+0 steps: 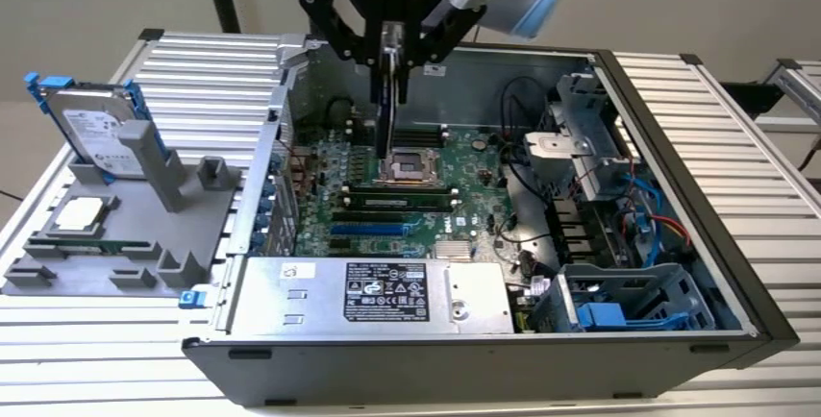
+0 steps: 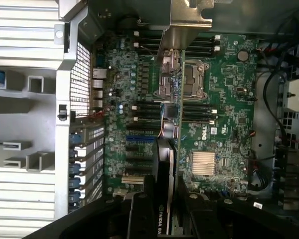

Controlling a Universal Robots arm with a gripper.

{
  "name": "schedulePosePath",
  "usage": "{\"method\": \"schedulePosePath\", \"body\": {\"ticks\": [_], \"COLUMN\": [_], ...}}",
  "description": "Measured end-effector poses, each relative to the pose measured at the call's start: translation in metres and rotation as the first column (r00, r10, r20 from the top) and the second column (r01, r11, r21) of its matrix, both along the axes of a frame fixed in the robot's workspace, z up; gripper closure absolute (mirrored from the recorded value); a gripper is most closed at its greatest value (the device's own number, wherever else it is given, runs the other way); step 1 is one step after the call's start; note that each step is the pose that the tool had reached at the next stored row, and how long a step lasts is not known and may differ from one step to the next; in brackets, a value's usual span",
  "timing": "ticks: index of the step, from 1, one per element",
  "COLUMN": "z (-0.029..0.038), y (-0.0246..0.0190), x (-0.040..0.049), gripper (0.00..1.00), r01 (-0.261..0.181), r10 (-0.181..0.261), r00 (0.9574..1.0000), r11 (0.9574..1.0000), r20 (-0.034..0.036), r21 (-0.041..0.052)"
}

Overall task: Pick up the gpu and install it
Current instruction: 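Pick up the gpu and move the gpu toward the slot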

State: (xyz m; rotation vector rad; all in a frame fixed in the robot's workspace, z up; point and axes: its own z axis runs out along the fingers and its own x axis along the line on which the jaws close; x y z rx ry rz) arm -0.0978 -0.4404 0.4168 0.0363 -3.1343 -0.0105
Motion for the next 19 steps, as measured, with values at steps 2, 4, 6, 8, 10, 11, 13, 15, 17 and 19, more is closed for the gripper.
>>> {"method": "schedulePosePath", "body": {"ticks": [2,4,6,8,10,11,13,15,17,19], "z": [0.0,0.0,0.0,0.0001,0.0002,0.0002,0.0002,0.0002,0.0002,0.0002], "y": [0.0,0.0,0.0,0.0,0.0,0.0,-0.0001,0.0,0.0,0.0], "x": [0.0034,0.0071,0.0107,0.0141,0.0174,0.019,0.0205,0.0206,0.0208,0.0208], "gripper": [1.0,1.0,1.0,1.0,1.0,1.0,1.0,1.0,1.0,1.0], "r01": [0.0,0.0,0.0,0.0,0.0,0.0,0.0,0.0,0.0,0.0], "r10": [0.0,0.0,0.0,0.0,0.0,0.0,0.0,0.0,0.0,0.0], "r00": [1.0,1.0,1.0,1.0,1.0,1.0,1.0,1.0,1.0,1.0], "r11": [1.0,1.0,1.0,1.0,1.0,1.0,1.0,1.0,1.0,1.0], "r20": [-0.0004,-0.001,-0.0016,-0.0022,-0.0029,-0.0032,-0.0035,-0.0034,-0.0034,-0.0035], "r21": [0.0001,0.0,0.0001,0.0,0.0,0.0,0.0,0.0001,0.0,0.0]}}
